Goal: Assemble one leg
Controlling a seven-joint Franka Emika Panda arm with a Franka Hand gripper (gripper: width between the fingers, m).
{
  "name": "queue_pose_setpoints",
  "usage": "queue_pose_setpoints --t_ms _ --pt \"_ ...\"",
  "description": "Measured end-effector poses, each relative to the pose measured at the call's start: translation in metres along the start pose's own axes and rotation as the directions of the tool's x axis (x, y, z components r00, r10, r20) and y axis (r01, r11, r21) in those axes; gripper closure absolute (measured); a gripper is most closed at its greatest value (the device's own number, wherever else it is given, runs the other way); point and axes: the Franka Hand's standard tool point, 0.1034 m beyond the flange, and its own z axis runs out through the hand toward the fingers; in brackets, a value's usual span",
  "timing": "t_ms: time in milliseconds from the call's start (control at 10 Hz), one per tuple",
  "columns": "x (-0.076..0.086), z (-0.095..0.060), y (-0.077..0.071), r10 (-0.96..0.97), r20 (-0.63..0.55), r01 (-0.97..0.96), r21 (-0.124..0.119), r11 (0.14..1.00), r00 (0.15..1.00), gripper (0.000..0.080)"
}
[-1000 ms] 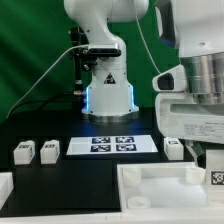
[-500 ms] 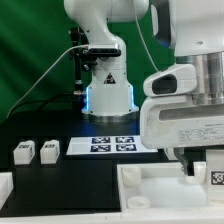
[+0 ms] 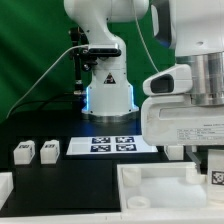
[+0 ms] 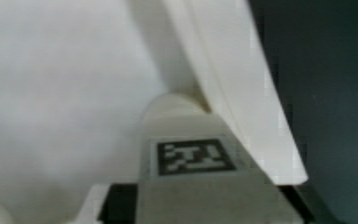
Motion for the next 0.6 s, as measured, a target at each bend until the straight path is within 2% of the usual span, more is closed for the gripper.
queue_pose_setpoints --t_ms 200,400,600 --pt "0.0003 -0.0001 0.0002 0.162 0.001 -0.162 0.002 0.987 0.987 0.0505" --pt "0.0003 0.0005 0.0004 0.344 0.004 -0.344 0.003 0.939 0.939 0.0505" --pt "0.0004 0.0014 -0.0005 0.64 0.006 -0.64 0.003 0.768 0.768 0.0505"
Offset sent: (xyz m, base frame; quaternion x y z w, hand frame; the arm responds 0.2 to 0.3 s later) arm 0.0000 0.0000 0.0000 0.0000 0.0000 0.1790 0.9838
